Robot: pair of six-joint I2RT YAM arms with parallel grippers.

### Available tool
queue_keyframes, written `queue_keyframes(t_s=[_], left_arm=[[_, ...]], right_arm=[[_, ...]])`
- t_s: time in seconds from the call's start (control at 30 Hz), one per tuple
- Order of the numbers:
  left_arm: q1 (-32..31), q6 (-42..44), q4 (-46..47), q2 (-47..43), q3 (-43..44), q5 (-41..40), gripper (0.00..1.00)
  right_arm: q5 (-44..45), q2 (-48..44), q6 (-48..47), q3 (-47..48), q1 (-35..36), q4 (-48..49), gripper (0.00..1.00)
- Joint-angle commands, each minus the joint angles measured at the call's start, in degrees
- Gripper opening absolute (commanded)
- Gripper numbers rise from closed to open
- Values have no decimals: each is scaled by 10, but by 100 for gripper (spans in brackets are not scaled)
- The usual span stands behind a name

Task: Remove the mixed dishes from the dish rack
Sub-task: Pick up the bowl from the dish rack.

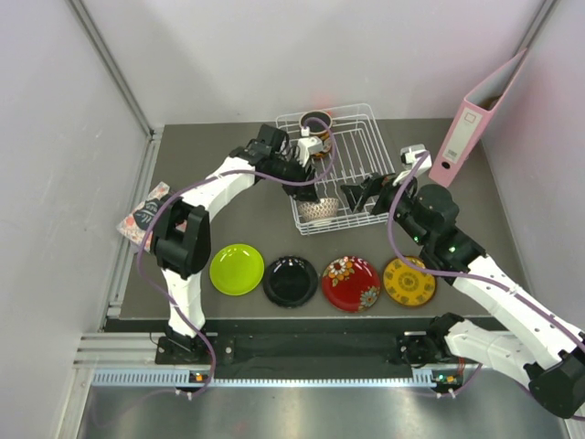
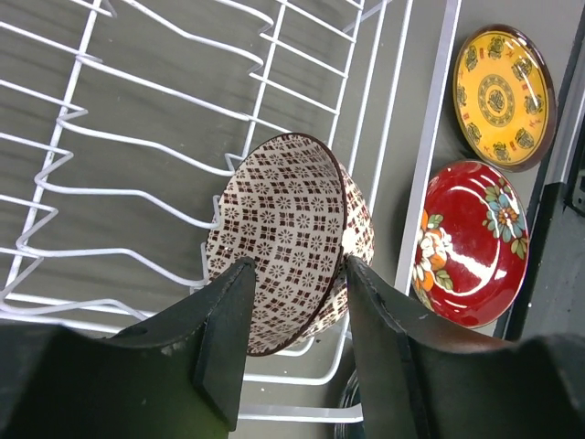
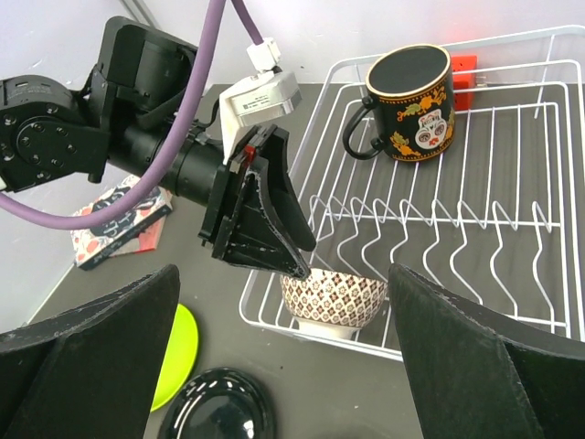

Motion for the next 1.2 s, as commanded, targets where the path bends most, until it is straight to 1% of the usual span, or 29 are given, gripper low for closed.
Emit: queue_keyframes(t_s=[0.0,0.17,0.3,0.5,0.57,0.6,0.63,1.03,1.17], left_arm=[[0,-7,7,9,19,19,50],[0,-9,9,23,19,43,49],[-5,-1,2,26,16,57,45],[-9,8,0,24,8,66,24],[-11,16,-5,22,8,68,13],[-12,17,-7,21,8,66,5],[-12,18,-6,21,8,66,0],[-12,3,12,-14,19,81,0],[-7,-21,32,-17,25,71,0]], right_arm=[[0,-10,4,1,-2,20,95],[3,-8,1,-2,-3,20,95],[6,-4,0,-5,-2,21,95],[5,1,1,-6,-2,24,95],[5,1,1,-6,-1,24,95],[5,1,1,-7,-2,24,95],[5,1,1,-8,-1,24,95],[7,-7,1,-12,-3,25,95],[7,-8,3,-14,-3,24,95]])
